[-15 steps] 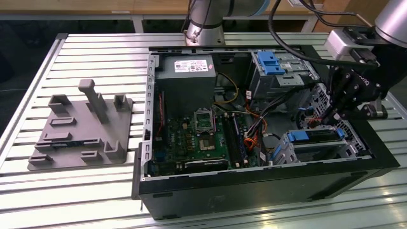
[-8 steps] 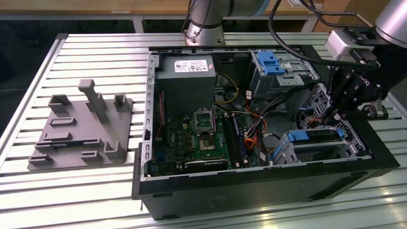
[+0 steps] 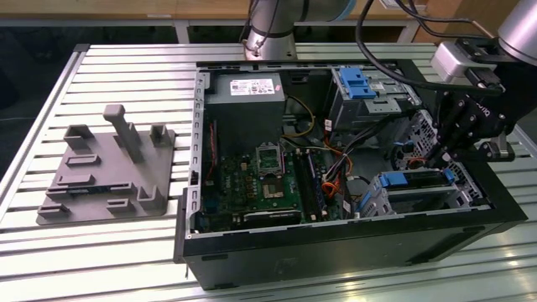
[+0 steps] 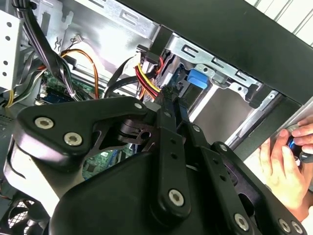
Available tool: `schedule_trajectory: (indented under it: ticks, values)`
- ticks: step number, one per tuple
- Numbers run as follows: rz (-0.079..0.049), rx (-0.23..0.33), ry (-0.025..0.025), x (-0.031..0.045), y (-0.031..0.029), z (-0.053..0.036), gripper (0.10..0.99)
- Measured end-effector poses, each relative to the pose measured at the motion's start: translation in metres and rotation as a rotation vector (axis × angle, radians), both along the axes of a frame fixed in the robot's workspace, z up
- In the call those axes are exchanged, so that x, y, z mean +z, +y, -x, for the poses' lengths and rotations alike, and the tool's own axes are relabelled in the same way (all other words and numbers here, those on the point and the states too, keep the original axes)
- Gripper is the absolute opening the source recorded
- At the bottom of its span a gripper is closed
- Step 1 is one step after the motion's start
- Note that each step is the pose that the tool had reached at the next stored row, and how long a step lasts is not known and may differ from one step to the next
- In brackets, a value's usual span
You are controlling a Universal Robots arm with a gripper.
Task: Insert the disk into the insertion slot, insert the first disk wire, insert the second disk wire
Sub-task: 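Insert the first disk wire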
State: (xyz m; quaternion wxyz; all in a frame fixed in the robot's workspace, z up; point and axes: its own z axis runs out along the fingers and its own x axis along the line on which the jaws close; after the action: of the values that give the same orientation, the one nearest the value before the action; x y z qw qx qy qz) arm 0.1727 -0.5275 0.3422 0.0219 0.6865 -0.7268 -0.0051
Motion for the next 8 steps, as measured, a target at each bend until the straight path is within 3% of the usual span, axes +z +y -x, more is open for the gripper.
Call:
schedule_trajectory:
  ticks: [8]
  values:
    - [0.0, 0.0, 0.0, -0.0011, -0.0029, 0.0, 0.169]
